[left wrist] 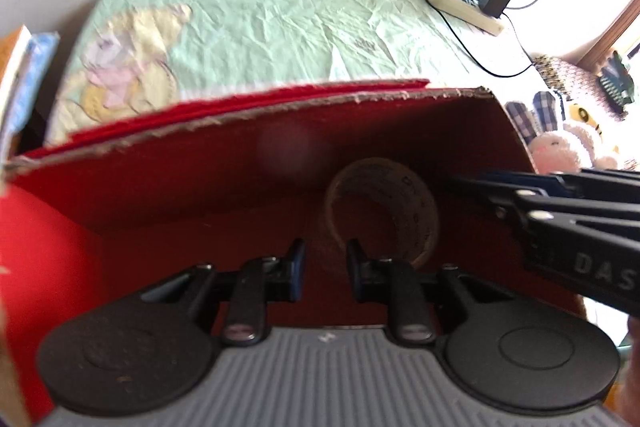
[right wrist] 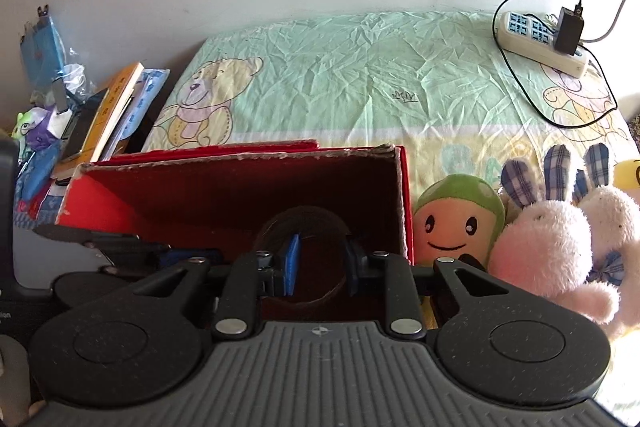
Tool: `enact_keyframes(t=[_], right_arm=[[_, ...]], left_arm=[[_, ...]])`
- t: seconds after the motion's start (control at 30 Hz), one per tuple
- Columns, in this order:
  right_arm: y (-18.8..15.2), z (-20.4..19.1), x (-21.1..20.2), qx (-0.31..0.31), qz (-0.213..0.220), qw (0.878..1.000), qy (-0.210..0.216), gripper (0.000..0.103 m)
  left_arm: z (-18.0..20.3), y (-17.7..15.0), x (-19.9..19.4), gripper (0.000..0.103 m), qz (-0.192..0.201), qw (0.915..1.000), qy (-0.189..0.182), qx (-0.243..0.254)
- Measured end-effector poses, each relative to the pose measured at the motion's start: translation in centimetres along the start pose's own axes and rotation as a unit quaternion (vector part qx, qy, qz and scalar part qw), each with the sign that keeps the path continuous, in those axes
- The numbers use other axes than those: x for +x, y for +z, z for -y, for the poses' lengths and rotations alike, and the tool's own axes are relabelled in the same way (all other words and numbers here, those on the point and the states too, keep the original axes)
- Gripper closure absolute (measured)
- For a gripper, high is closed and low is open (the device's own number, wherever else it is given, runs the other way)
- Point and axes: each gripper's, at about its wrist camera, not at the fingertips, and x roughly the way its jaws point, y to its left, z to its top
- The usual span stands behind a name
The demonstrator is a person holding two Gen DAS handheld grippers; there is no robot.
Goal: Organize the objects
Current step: 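Lower the tape roll into the red box and open the right gripper, then withdraw the open right gripper from the box back toward the objects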
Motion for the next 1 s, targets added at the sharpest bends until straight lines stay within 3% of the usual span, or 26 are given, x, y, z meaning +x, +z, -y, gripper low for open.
enact_keyframes(t=[0.27, 0.47, 0.7, 0.9, 1.0], right_arm=[[-2.1, -2.0, 1.1, 0.002, -0.037, 0.997, 0.064, 0.078], [-2.2, -3.5, 4.0, 0.026, -0.078, 0.991, 0.108, 0.078], [-2.6, -3.3, 5.1, 0.06, -0.074, 0.992, 0.077, 0.079], [-3.1, -2.3, 4.7, 0.074, -0.054, 0.995, 0.036, 0.082], [-3.4, -1.6, 5.0, 0.082, -0.058, 0.994, 0.038, 0.082]], left_arm=[[-1.7, -1.0, -2.3, 0.08, 0.032, 0.9971, 0.069, -0.01], [-2.8, -1.9, -2.6, 0.079, 0.027, 0.9904, 0.134, -0.02], [-3.3, -2.2, -1.5, 0.073, 0.016, 0.9854, 0.169, -0.02], [-3.3, -2.4, -1.0, 0.069, 0.014, 0.9857, 0.167, -0.022], [-3.0, -2.5, -0.9, 0.068, 0.013, 0.9857, 0.167, -0.015]])
